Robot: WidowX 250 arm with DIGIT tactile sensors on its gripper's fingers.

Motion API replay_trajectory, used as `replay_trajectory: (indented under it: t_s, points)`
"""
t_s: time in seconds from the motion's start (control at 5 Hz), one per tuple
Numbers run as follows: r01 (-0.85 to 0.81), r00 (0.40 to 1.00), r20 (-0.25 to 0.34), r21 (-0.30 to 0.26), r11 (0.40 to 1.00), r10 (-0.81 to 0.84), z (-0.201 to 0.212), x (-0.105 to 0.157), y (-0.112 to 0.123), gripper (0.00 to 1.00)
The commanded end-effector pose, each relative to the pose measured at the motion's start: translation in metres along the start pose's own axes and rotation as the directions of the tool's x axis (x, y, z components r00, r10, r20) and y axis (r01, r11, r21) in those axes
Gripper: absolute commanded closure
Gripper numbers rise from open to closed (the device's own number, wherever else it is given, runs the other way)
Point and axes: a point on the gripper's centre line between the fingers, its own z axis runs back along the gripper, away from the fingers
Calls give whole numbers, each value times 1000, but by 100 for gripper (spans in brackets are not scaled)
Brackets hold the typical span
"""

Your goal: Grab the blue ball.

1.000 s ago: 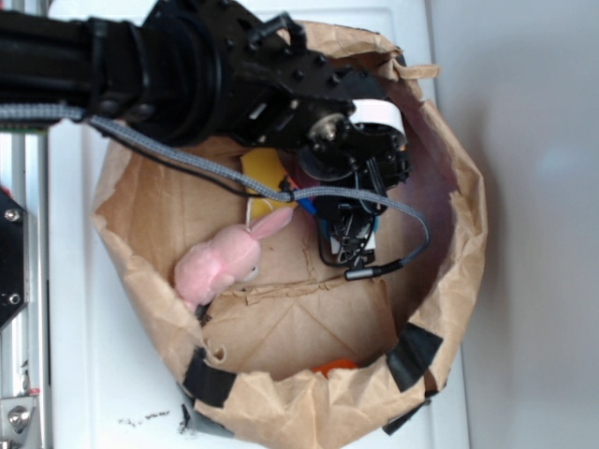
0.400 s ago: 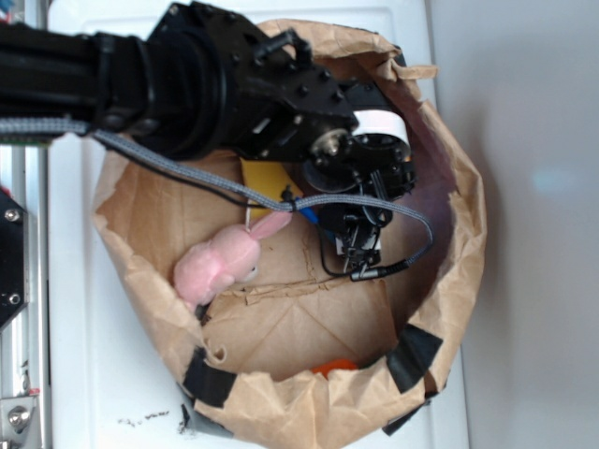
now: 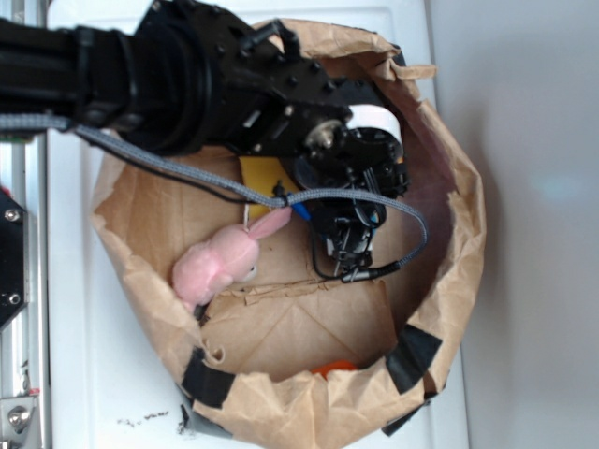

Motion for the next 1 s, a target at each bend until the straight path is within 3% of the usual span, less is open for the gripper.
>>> replay_trajectory:
  t_s: [0.0, 0.4, 0.6, 0.8]
  points:
    - [-60, 998, 15, -126, 990, 62, 112, 1, -14, 100]
    - [-61, 998, -15, -163, 985, 60, 159, 4, -25, 100]
    - [-69, 997, 32, -156, 985, 75, 172, 3, -26, 100]
    - [6, 995, 105, -39, 999, -2, 172, -6, -29, 100]
